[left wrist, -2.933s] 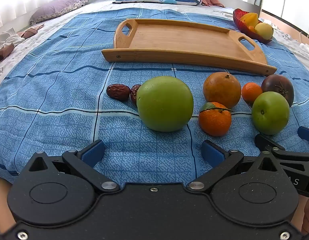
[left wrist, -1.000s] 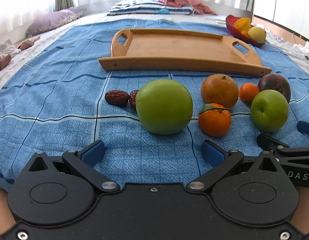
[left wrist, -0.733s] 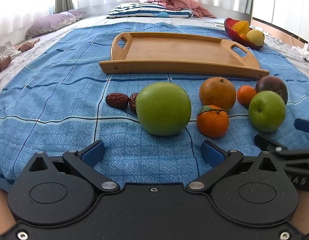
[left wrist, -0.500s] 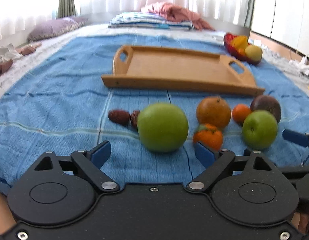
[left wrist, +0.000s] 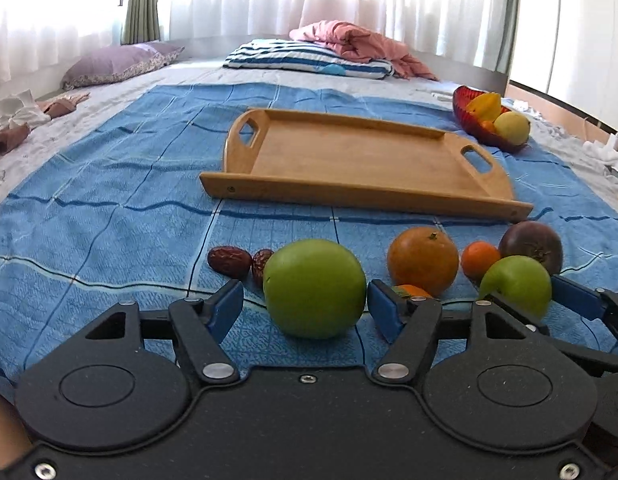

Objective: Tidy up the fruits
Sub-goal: 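Grasp the large green apple with the left tool while the right tool grasps a smaller green apple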

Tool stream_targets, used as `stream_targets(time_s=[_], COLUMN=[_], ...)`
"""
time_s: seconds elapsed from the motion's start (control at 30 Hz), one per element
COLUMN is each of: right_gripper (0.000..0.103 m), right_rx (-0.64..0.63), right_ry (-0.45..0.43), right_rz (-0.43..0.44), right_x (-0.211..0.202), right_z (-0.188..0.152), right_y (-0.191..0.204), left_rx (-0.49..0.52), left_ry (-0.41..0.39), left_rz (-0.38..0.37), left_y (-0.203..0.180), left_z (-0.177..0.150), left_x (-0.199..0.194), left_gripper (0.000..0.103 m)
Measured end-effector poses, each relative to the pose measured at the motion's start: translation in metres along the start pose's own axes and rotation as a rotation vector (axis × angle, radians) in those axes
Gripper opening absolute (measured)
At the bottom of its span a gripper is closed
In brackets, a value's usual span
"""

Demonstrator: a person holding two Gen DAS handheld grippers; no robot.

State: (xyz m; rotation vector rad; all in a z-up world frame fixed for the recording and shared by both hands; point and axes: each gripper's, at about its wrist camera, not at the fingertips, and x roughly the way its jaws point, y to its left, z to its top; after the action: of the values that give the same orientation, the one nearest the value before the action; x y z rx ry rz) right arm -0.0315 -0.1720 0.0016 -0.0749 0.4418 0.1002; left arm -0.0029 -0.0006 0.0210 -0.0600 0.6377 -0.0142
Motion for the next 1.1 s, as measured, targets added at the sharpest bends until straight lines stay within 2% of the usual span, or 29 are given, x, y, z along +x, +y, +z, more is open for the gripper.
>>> stream_targets(time_s=[0.1,0.27,0.6,0.93,1.1], right_gripper=[0.063,0.062,0.058,0.058,0.058], right_rx=[0.011,0.031,0.009,0.101,0.095], right_ry=[0.004,0.027,0.027,0.010,-0.012], right_rz=[-0.007,-0.019,-0.039,-0.019,-0.006], right_x=[0.003,0.009,0.017,0.010,0.003], right_z=[0.002,0.004,0.005,0.007,0.009], right_y=[0.000,0.000,0.006,-0.004,-0.003], left_rx=[-0.024,-0.050,-0.036,-0.016,-0.005], left_ry=[0.012,0.016,-0.006,-0.050,-0.080], left_rz=[-0.004,-0.027,-0.024,-0.006,-0.008], left_y=[0.001,0.003,0.000,0.002,0.002], left_z=[-0.001,-0.001,-0.003,-0.002,0.001], left_x=[0.006,0.011,0.010,-0.003,-0.013], left_gripper=[0.065,0.057,0.056,0.056,0.056])
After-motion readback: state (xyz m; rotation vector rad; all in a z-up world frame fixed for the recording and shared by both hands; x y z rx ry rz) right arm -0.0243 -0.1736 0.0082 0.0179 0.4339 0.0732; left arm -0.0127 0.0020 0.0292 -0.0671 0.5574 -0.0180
